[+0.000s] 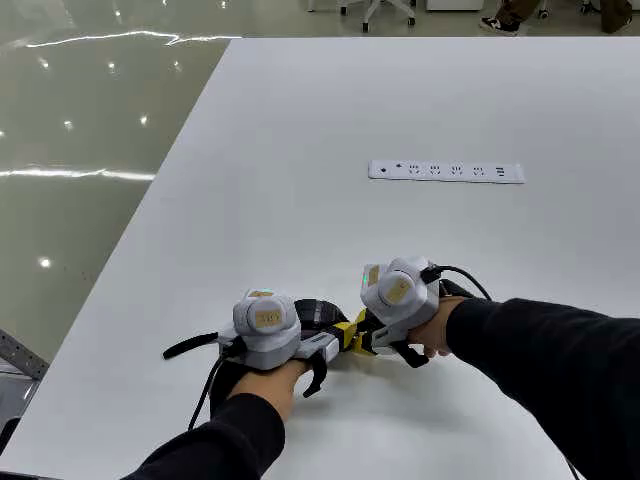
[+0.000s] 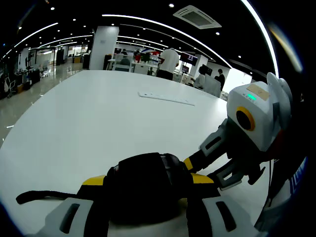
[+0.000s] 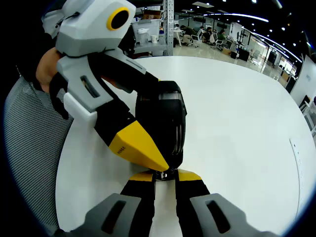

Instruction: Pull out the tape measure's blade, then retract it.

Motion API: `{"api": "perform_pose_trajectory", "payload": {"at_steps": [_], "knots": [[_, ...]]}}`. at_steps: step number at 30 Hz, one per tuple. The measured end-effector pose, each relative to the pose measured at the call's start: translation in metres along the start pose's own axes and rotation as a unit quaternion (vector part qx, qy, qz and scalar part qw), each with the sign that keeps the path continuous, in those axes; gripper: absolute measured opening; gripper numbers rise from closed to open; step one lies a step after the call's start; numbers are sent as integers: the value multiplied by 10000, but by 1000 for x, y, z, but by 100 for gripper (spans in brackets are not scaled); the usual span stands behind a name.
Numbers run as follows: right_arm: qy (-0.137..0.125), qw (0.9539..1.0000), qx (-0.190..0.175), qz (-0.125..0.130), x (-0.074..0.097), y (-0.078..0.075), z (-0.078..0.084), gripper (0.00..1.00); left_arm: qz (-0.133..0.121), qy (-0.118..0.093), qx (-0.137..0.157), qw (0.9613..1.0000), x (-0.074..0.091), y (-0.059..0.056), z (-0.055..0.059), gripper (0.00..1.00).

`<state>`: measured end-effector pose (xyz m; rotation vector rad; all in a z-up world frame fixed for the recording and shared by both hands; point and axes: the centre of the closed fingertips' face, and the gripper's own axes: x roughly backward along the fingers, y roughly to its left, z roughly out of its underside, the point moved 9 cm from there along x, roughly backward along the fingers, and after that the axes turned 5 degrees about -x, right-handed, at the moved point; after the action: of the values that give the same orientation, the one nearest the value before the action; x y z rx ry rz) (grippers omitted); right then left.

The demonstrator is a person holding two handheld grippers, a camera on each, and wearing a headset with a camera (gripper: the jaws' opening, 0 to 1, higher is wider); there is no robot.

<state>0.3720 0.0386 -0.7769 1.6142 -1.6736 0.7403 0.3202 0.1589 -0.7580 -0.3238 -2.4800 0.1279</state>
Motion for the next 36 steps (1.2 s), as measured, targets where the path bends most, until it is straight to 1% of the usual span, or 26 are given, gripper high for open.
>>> {"api": "perform_pose_trajectory", "payload": {"at_steps": [4, 12, 14, 15, 16, 19, 20, 22, 24, 25, 27, 28, 29, 30, 31, 32, 33, 34, 35, 36], "knots": [[-61, 10000, -20, 16, 1, 1, 0, 11, 6, 4, 5, 10000, 0, 0, 0, 59], [-39, 10000, -82, 31, 2, 3, -2, 11, 32, 16, 16, 10000, 0, 0, 0, 59], [0, 9999, -105, 78, 2, 4, -2, 11, 54, 34, 44, 10000, 0, 0, 0, 60], [15, 9999, -60, 133, 1, 6, -2, 11, 93, 35, 24, 9999, 0, 1, 0, 60], [27, 9999, -11, 167, 2, 7, -2, 11, 115, 27, 10, 9999, 0, 1, 0, 60], [85, 9997, -15, 245, 3, 9, -4, 12, 149, 3, 21, 9999, 1, 1, 0, 60], [95, 9996, -14, 261, 2, 9, -4, 12, 193, 104, -61, 9997, 0, 0, -2, 61], [80, 9996, -65, 278, 4, 11, -3, 12, 281, 209, -97, 9993, 1, 1, -3, 61], [-6, 9993, -277, 237, 6, 15, -1, 13, 450, 314, -224, 9982, 2, 2, -4, 61], [-85, 9989, -388, 255, 8, 17, 0, 14, 486, 338, -299, 9978, 4, 3, -4, 61], [-163, 9983, -436, 353, 15, 18, 2, 16, 526, 323, -466, 9970, 9, 4, -5, 59], [-336, 9970, -552, 427, 20, 19, 4, 17, 609, 168, -717, 9954, 14, 5, -8, 59], [-417, 9963, -601, 457, 25, 21, 6, 19, 734, 44, -771, 9943, 16, 5, -9, 62], [-470, 9950, -705, 522, 34, 23, 11, 22, 1007, -49, -757, 9920, 20, 3, -9, 65], [-523, 9939, -791, 569, 40, 25, 14, 26, 1167, -108, -732, 9904, 23, 3, -10, 72], [-568, 9932, -818, 600, 47, 27, 18, 29, 1325, -124, -641, 9890, 26, 2, -11, 86], [-575, 9930, -806, 648, 56, 30, 25, 30, 1699, -88, -583, 9837, 31, 1, -11, 97], [-580, 9926, -790, 714, 64, 33, 31, 31, 1847, -1, -651, 9806, 37, 3, -11, 99], [-606, 9918, -778, 811, 73, 35, 38, 33, 1720, -150, -818, 9816, 41, 8, -15, 100], [-634, 9911, -795, 857, 81, 38, 43, 35, 1664, -225, -963, 9811, 45, 13, -17, 100]]}}
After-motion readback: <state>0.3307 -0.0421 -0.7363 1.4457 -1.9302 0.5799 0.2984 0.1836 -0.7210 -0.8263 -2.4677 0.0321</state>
